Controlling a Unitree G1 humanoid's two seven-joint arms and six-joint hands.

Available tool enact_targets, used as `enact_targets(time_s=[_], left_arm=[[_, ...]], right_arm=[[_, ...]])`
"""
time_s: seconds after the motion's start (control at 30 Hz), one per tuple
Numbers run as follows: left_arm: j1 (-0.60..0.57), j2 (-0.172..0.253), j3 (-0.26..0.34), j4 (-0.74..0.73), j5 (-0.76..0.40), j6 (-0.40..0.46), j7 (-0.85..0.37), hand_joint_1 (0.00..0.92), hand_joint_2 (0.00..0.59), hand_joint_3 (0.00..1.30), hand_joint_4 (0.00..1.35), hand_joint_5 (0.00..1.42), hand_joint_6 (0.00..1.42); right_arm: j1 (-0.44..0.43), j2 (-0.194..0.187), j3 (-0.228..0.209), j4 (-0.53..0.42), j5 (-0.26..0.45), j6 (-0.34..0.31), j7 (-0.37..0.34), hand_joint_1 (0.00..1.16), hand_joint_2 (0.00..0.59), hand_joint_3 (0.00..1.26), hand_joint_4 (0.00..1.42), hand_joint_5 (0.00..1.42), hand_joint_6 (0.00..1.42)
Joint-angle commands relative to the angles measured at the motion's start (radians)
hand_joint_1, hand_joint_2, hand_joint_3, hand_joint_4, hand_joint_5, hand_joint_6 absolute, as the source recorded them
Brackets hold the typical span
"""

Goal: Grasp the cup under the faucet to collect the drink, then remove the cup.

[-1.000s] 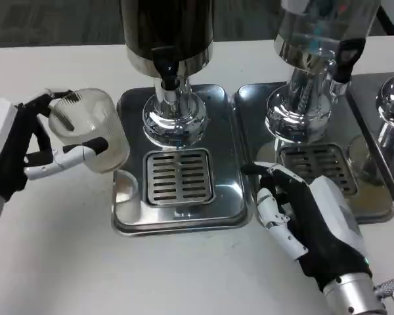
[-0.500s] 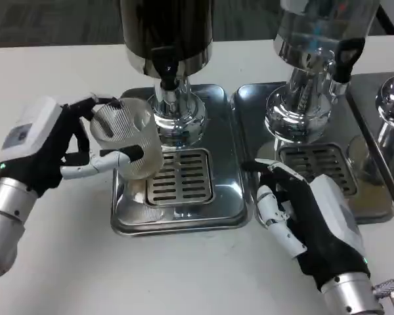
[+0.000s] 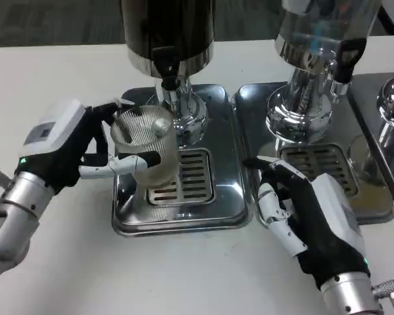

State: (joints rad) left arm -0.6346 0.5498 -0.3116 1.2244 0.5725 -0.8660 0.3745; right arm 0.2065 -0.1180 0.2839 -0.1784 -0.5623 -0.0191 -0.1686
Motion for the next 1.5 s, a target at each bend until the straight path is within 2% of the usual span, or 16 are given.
enact_targets(time_s=[0.03,0.4,0.6,0.73,1.13,1.27,1.37,1.5], left_arm=[[-0.031,-0.012,-0.016,-0.004,0.011,0.009,-0.020,0.400,0.162,0.60,0.73,1.01,1.36],[-0.042,-0.026,-0.040,-0.005,0.029,0.025,-0.042,0.379,0.154,0.59,0.71,0.99,1.32],[-0.042,-0.028,-0.037,-0.005,0.024,0.031,-0.056,0.202,0.102,0.54,0.68,0.96,1.27],[-0.041,-0.028,-0.031,-0.003,0.014,0.033,-0.080,0.137,0.065,0.49,0.68,0.95,1.22],[-0.043,-0.041,-0.032,-0.012,0.020,0.034,-0.082,0.136,0.068,0.48,0.67,0.94,1.19],[-0.046,-0.042,-0.042,-0.015,0.033,0.044,-0.078,0.134,0.063,0.47,0.62,0.87,1.13],[-0.046,-0.037,-0.061,-0.026,0.062,0.059,-0.055,0.119,0.055,0.42,0.52,0.72,0.99],[-0.047,-0.036,-0.094,-0.040,0.103,0.098,-0.011,0.109,0.053,0.40,0.47,0.67,0.96]], right_arm=[[0.014,0.009,0.003,-0.008,0.001,-0.012,-0.018,0.05,0.554,0.33,0.25,0.27,0.42],[0.016,0.012,0.006,-0.006,0.001,-0.013,-0.026,0.05,0.555,0.34,0.26,0.27,0.42],[0.015,0.012,0.008,-0.001,0.002,-0.013,-0.025,0.05,0.555,0.34,0.26,0.27,0.42],[0.012,0.012,0.009,0.000,0.003,-0.012,-0.023,0.05,0.555,0.34,0.26,0.27,0.42],[0.016,0.013,0.009,-0.005,0.004,-0.008,-0.021,0.05,0.555,0.35,0.26,0.28,0.42],[0.020,0.012,0.009,-0.010,0.004,-0.007,-0.021,0.05,0.555,0.35,0.26,0.28,0.42],[0.022,0.012,0.007,-0.015,0.005,-0.006,-0.019,0.05,0.555,0.35,0.26,0.28,0.42],[0.024,0.013,0.005,-0.020,0.011,-0.005,-0.016,0.05,0.555,0.35,0.26,0.28,0.42]])
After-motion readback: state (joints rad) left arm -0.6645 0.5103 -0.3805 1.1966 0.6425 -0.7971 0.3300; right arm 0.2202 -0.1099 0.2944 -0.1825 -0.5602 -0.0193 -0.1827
